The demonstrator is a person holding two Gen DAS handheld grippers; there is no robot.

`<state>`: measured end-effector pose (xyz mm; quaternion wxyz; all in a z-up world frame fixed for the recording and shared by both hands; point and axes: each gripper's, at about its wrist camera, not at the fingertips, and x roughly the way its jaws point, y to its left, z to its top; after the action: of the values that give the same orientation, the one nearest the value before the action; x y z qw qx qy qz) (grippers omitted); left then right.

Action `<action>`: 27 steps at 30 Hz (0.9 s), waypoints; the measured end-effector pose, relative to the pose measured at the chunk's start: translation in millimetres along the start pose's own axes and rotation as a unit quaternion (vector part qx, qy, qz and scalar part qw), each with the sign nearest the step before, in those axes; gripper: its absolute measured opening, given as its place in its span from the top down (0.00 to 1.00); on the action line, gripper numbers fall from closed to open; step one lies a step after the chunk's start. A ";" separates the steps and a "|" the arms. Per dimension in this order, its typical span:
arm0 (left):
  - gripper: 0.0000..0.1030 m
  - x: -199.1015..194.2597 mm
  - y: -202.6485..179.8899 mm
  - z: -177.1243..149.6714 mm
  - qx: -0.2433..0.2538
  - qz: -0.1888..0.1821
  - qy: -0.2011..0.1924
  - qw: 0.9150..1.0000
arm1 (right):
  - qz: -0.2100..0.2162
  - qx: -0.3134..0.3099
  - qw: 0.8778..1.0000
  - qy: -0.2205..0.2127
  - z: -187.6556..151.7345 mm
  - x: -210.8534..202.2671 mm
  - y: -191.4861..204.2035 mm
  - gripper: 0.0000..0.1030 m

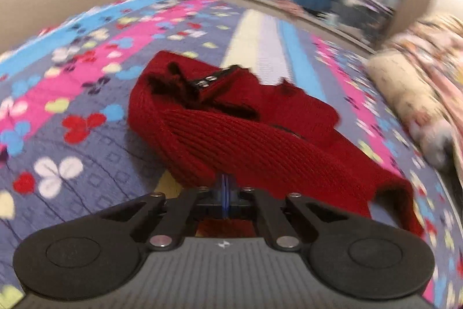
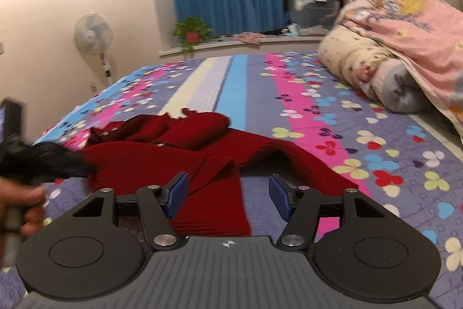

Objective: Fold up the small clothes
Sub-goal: 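Grasp the red sweater hem with both grippers and lift it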

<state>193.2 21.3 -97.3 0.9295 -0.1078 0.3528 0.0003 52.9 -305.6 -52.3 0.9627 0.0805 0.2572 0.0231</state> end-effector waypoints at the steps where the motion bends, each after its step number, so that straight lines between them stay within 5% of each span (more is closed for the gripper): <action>1: 1.00 -13.9 5.4 -2.8 0.025 -0.002 -0.005 1.000 | -0.004 0.005 1.000 0.000 2.5 0.8 -2.0 0.41; 4: 1.00 -56.1 29.7 -11.0 0.085 -0.001 -0.025 0.996 | 0.000 0.011 1.000 -0.006 12.7 1.8 -7.2 0.41; 9: 1.00 -83.1 62.0 -13.8 0.076 -0.032 -0.011 0.997 | 0.027 0.022 0.999 0.019 33.6 23.6 -12.0 0.41; 11: 0.90 -78.5 60.3 -14.8 0.055 -0.042 -0.014 0.997 | 0.023 0.014 0.999 0.025 38.2 34.2 -11.3 0.41; 13: 0.61 -61.2 54.4 -14.2 0.013 -0.053 -0.003 0.999 | 0.014 0.017 0.999 0.027 39.2 38.6 -14.9 0.40; 19: 0.35 8.8 27.3 -7.3 -0.099 -0.062 0.024 0.993 | 0.008 0.057 0.998 0.033 31.3 42.5 -34.3 0.40; 21: 0.36 34.9 22.4 -4.9 -0.130 -0.057 0.049 0.989 | 0.007 0.053 0.998 0.036 28.4 44.5 -37.7 0.40; 23: 0.57 44.2 19.5 -4.2 -0.139 -0.064 0.046 0.987 | 0.007 0.055 0.998 0.041 27.7 47.1 -42.5 0.40; 24: 0.79 41.3 17.7 -2.1 -0.125 -0.064 0.036 0.989 | 0.006 0.059 0.997 0.041 27.8 47.6 -44.9 0.40; 25: 0.88 36.3 16.8 -0.3 -0.106 -0.069 0.029 0.992 | 0.004 0.064 0.997 0.041 28.6 48.6 -47.4 0.40; 27: 0.89 13.7 19.9 2.1 -0.055 -0.081 0.017 0.995 | 0.002 0.069 0.997 0.040 30.9 51.8 -50.3 0.40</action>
<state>203.3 40.1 -108.8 0.9131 -0.1866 0.3580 -0.0572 113.4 -355.2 -59.7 0.9438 0.1464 0.2961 0.0099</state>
